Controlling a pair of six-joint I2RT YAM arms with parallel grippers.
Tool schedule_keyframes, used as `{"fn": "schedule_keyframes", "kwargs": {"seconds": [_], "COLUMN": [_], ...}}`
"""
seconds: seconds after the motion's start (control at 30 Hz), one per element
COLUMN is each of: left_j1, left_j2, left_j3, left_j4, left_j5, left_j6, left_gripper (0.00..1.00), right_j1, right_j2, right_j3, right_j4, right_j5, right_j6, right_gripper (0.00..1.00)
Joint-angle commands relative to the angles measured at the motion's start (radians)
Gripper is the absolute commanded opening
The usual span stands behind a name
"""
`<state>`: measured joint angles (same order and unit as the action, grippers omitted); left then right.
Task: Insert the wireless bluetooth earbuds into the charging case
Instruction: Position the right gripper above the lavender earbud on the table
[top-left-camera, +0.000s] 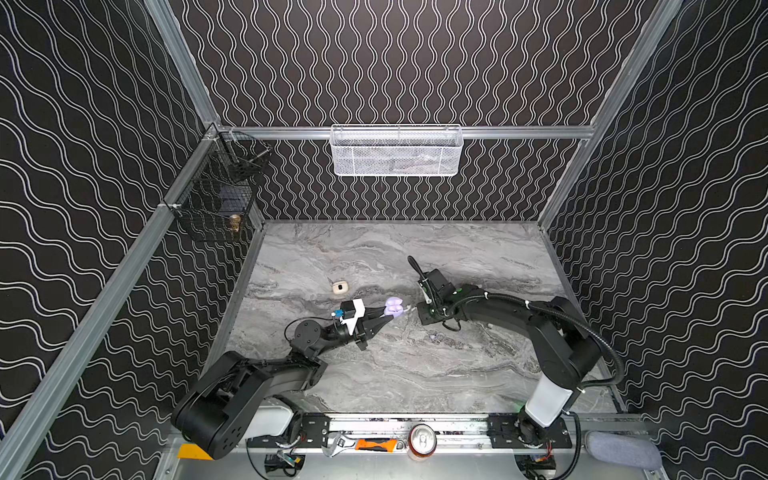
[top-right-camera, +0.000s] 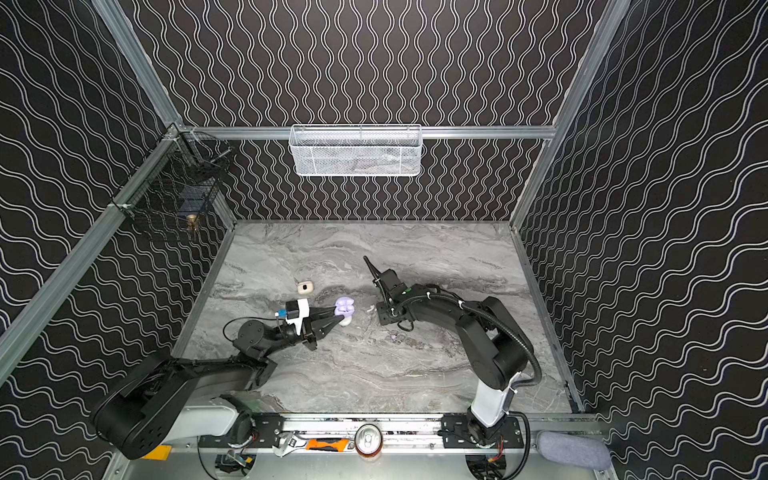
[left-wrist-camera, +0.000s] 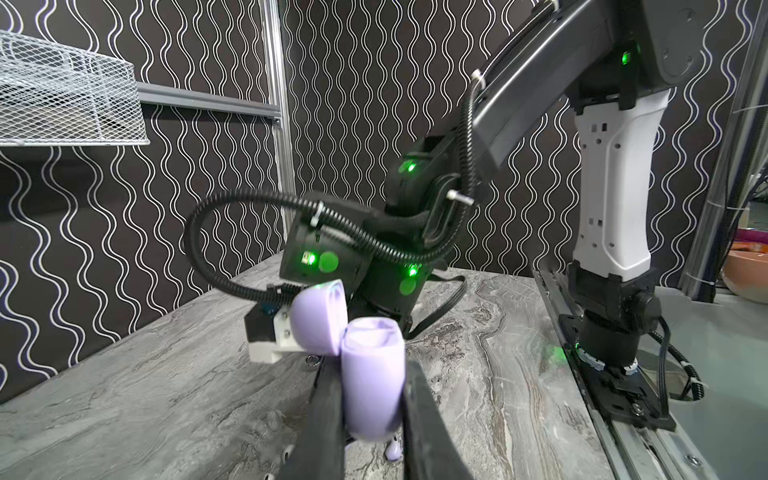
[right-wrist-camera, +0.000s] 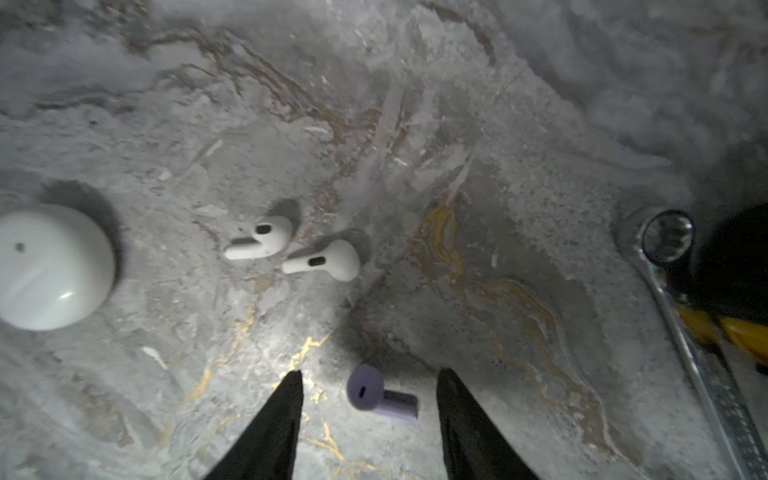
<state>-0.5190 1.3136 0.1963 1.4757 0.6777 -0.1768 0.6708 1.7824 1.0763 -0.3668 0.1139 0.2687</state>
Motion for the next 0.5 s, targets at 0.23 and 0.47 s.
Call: {"fn": "schedule_keyframes", "kwargs": {"seconds": [0.23,0.47], "left_j1": [0.000,0.000], "left_j2": [-0.010,-0.032], "left_j3": [0.007,0.004], "left_j4": [-0.002,-0.024], "left_j5": [0.003,-0.002], "left_j6": [0.015,0.025], "left_gripper": [0.00,0.00], "right_j1": [-0.010,-0.011], "right_j2": [0.016,0.017], "right_j3": [-0.016,-0.025], "right_j4": [0.000,-0.014], "right_j5": [-0.129,-0.140], "right_j6": [0.002,0.022], "right_gripper": [0.60,0.59]}}
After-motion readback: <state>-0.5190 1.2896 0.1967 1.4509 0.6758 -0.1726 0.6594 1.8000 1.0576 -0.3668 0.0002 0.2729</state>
